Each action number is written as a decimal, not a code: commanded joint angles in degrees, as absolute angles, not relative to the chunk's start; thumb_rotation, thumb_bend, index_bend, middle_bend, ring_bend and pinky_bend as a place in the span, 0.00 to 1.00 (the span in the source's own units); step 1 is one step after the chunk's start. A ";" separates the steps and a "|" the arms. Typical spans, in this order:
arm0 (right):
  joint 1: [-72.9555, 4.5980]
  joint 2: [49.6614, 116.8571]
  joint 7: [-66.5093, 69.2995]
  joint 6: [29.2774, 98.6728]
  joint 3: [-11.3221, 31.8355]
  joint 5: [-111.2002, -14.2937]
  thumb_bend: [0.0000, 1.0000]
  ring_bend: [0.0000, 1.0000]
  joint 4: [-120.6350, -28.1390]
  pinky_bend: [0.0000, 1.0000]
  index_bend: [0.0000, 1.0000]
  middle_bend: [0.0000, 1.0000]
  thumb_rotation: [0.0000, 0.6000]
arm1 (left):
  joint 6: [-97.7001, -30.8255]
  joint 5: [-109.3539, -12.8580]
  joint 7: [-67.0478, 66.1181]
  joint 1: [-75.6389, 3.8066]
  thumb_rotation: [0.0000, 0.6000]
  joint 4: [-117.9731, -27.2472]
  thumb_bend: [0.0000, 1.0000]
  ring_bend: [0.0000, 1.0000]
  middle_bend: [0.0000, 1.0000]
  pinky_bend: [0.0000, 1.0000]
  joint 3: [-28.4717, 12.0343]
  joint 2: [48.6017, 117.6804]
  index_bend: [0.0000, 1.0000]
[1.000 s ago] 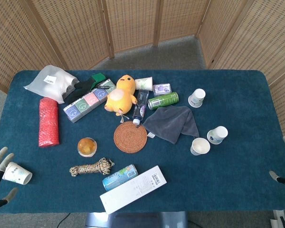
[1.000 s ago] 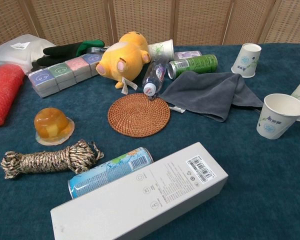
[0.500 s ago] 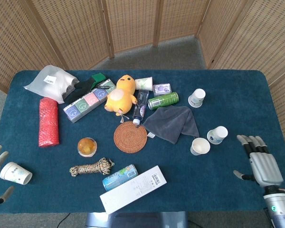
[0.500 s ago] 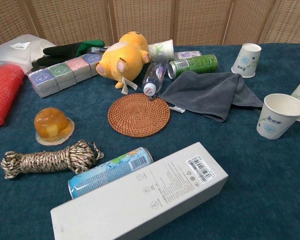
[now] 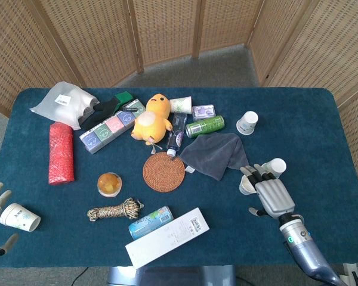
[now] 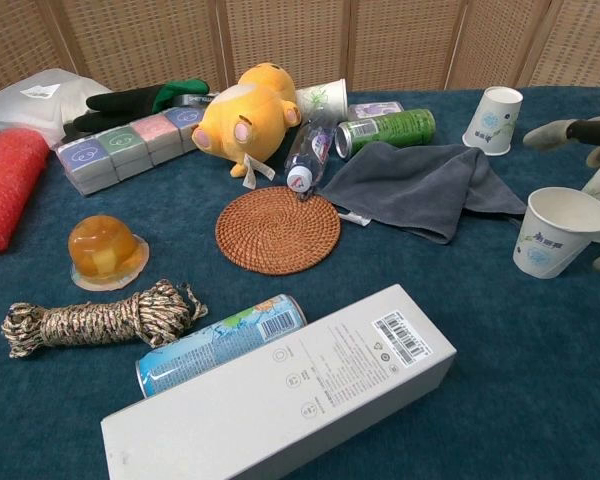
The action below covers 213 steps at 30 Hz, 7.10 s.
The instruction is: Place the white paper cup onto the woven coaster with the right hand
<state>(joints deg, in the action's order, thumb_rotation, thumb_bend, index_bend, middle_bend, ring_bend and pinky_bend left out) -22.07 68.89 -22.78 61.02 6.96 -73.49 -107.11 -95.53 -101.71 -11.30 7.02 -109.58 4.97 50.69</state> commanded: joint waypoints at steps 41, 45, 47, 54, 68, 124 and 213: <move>-24.77 79.75 -16.23 61.83 4.13 -72.36 0.10 0.39 -88.08 0.37 0.32 0.43 1.00 | -93.99 -100.32 -12.09 6.44 1.00 -109.46 0.27 0.00 0.00 0.00 4.76 51.45 0.00; -24.71 79.58 -15.76 62.49 4.25 -73.13 0.12 0.42 -87.97 0.37 0.34 0.46 1.00 | -93.66 -100.18 -12.39 6.34 1.00 -109.48 0.27 0.00 0.00 0.00 4.79 51.62 0.00; -24.73 79.47 -15.95 62.73 4.31 -73.33 0.13 0.44 -87.91 0.37 0.37 0.49 1.00 | -93.57 -100.17 -12.51 6.32 1.00 -109.51 0.27 0.00 0.00 0.00 4.82 51.69 0.00; -24.74 79.10 -15.96 62.88 4.45 -73.35 0.14 0.45 -89.06 0.37 0.39 0.52 1.00 | -93.69 -100.24 -12.47 6.36 1.00 -109.57 0.27 0.00 0.00 0.00 4.88 51.68 0.00; -29.52 77.38 -16.13 57.83 9.43 -66.59 0.15 0.45 -100.95 0.37 0.39 0.52 1.00 | -93.13 -100.09 -12.78 6.20 1.00 -109.73 0.27 0.00 0.00 0.00 5.07 51.77 0.00; -62.62 109.80 -36.61 55.66 21.76 -39.40 0.23 0.45 -74.88 0.37 0.40 0.53 1.00 | -93.11 -98.42 -10.17 6.18 1.00 -110.44 0.27 0.00 0.00 0.00 4.99 50.42 0.00; -19.41 65.57 -3.09 76.79 1.55 -73.03 0.00 0.00 -87.55 0.01 0.00 0.00 1.00 | -88.88 -97.98 -16.14 4.75 1.00 -109.51 0.27 0.00 0.00 0.00 5.53 54.29 0.00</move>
<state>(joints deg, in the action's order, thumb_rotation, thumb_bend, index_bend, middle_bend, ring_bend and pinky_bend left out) -20.25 65.82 -3.72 75.96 1.80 -72.52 -87.89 -88.91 -98.00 -16.11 4.77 -109.54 5.52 54.27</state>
